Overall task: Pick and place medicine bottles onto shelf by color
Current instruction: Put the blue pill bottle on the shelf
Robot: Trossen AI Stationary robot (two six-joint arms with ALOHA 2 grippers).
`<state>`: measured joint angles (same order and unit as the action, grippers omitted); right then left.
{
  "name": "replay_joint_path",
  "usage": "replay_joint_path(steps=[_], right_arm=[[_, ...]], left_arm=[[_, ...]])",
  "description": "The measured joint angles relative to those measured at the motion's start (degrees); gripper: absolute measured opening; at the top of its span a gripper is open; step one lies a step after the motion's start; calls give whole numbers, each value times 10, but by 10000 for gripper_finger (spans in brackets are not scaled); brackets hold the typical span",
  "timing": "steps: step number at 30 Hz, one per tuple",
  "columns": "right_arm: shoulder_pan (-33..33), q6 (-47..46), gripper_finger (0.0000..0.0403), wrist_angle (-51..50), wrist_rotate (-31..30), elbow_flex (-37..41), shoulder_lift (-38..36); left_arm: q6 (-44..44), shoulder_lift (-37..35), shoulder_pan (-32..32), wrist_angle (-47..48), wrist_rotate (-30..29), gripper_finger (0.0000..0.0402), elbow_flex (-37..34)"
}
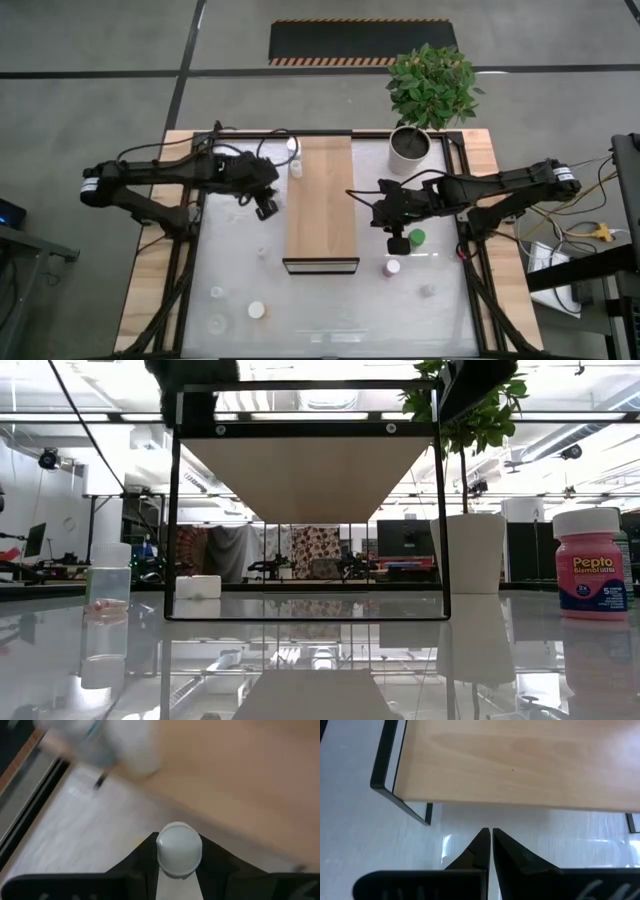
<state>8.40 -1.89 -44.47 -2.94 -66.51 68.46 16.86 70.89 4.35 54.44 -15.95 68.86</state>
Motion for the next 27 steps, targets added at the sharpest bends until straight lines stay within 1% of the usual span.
replay_joint_path(steps=[3,6,9,14,18,22,27], right_arm=[[0,0,11,-3,0,9,-7],[0,0,11,-2,0,19,-16],[0,-2,11,-2,0,30,-26],[0,-20,11,-3,1,50,-45],[4,-27,11,-3,2,63,-63],[6,-31,11,-1,1,74,-81],[6,-37,11,-3,0,87,-98]], left_arm=[[18,32,-42,-2,-1,84,52],[23,78,-67,2,-3,84,98],[21,128,-73,10,-4,84,145],[8,198,-73,80,-3,85,219],[8,219,-76,81,1,85,238],[19,219,-79,84,4,86,235],[41,219,-80,113,10,86,234]])
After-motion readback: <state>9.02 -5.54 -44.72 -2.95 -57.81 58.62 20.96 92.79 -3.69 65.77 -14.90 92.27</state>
